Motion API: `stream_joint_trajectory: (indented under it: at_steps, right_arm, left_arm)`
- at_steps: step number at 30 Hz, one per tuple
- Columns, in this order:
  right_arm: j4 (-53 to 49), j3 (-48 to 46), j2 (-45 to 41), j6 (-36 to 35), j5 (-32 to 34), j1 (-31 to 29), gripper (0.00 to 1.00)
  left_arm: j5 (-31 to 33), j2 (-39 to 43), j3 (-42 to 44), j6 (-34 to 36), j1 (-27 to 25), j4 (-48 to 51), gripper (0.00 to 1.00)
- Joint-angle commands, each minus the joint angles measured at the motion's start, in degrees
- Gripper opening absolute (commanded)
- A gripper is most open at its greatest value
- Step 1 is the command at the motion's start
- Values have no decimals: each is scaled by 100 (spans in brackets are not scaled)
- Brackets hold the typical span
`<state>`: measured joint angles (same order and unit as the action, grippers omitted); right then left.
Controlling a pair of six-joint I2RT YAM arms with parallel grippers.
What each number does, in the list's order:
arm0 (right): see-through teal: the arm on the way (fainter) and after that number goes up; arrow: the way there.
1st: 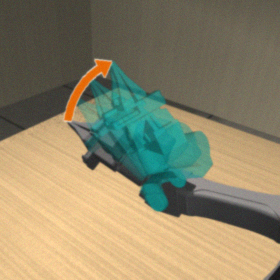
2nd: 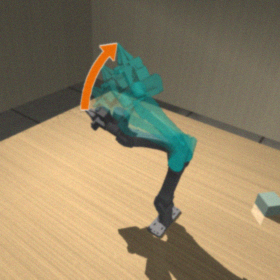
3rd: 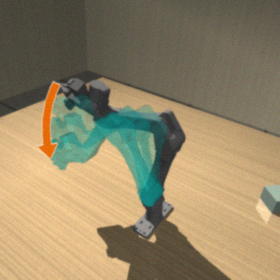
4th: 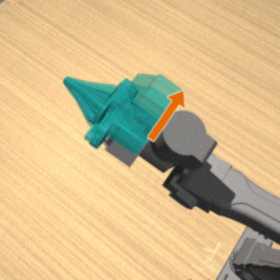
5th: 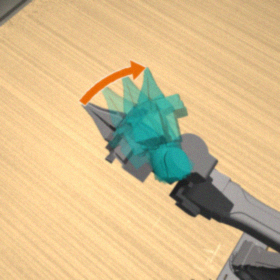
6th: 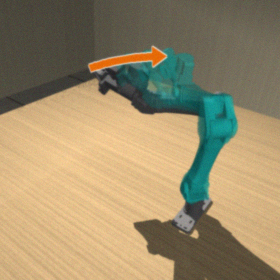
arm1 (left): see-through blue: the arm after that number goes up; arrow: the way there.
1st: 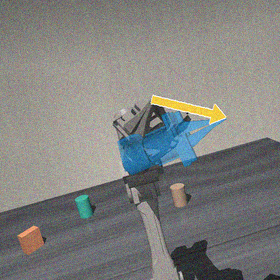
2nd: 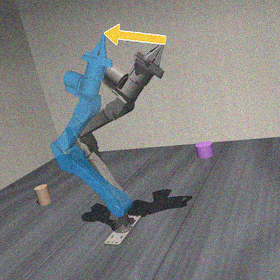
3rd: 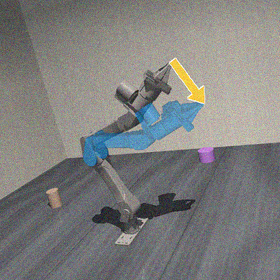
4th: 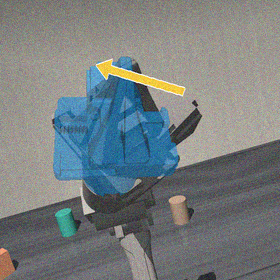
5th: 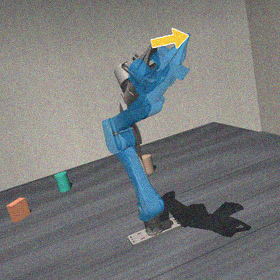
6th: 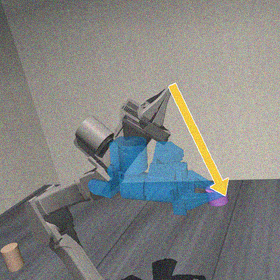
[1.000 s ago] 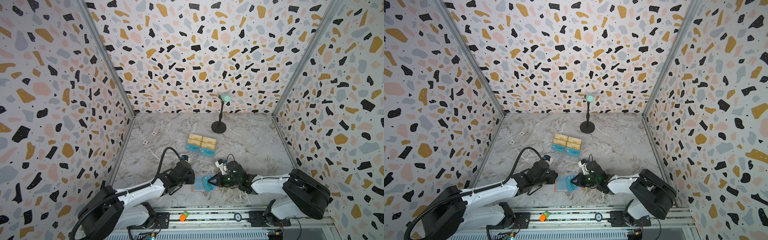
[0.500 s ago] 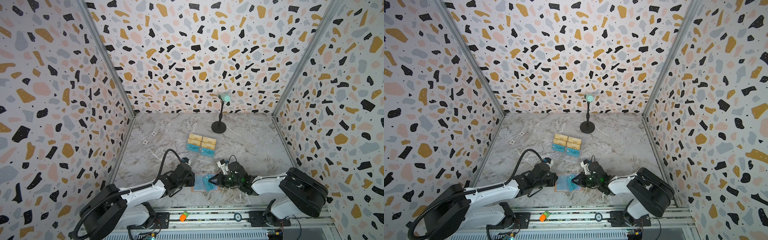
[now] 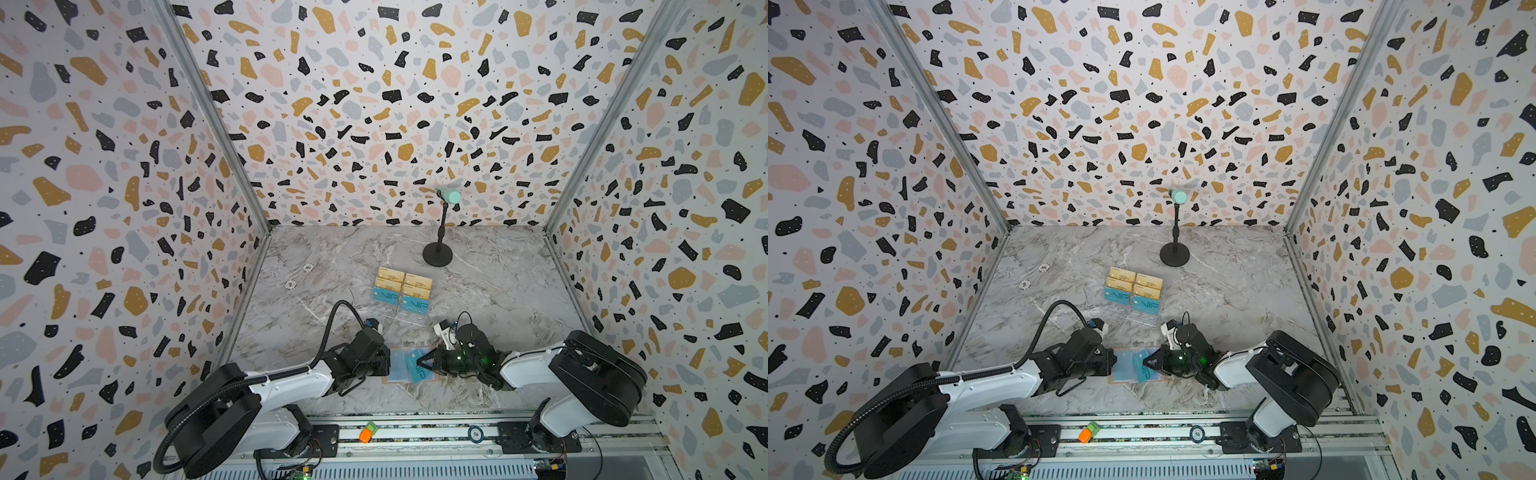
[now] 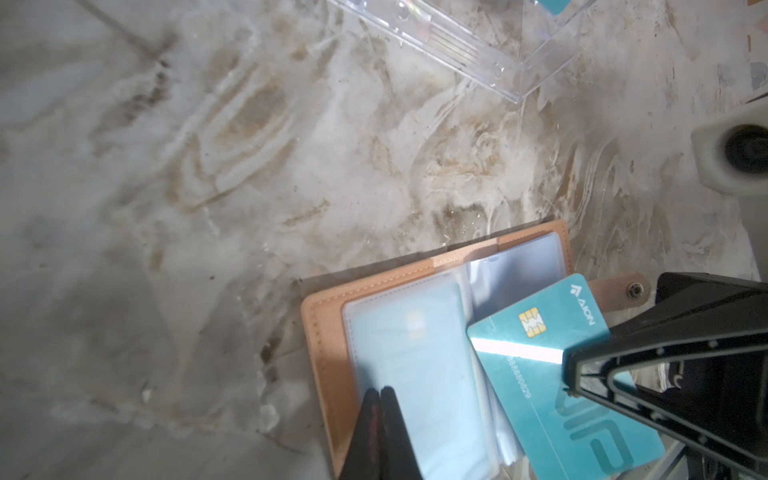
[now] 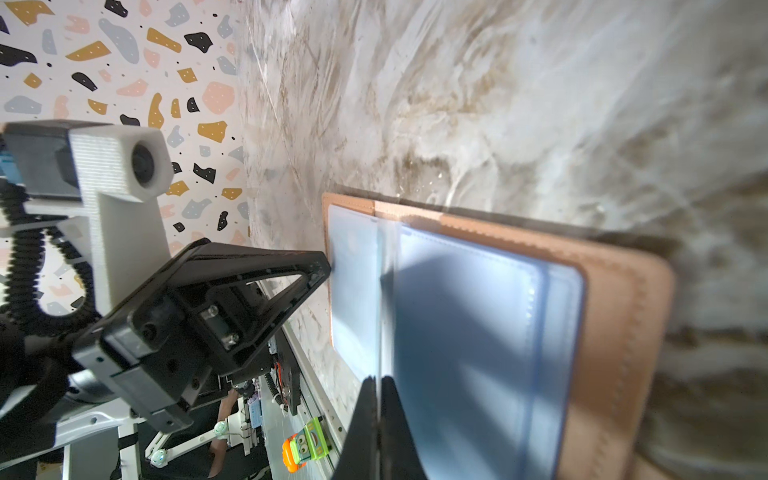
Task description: Put the credit cards into the card holder
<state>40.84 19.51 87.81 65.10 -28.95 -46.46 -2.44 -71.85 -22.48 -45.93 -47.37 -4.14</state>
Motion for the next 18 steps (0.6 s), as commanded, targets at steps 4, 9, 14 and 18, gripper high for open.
stream_joint_trajectory:
  at_steps: [4,9,14,18]
  right_arm:
    - [195,-1,113,-39,-106,42,0]
    - [310,14,271,-69,-169,65,0]
    - [482,29,450,-104,-259,119,0]
    - [708,27,569,-37,-294,126,0]
  left_arm:
    - [32,6,145,-52,-35,-140,0]
    - [24,33,196,-78,-35,-154,0]
    - [42,89,225,-109,-35,-148,0]
    - [44,112,244,-133,-35,-165,0]
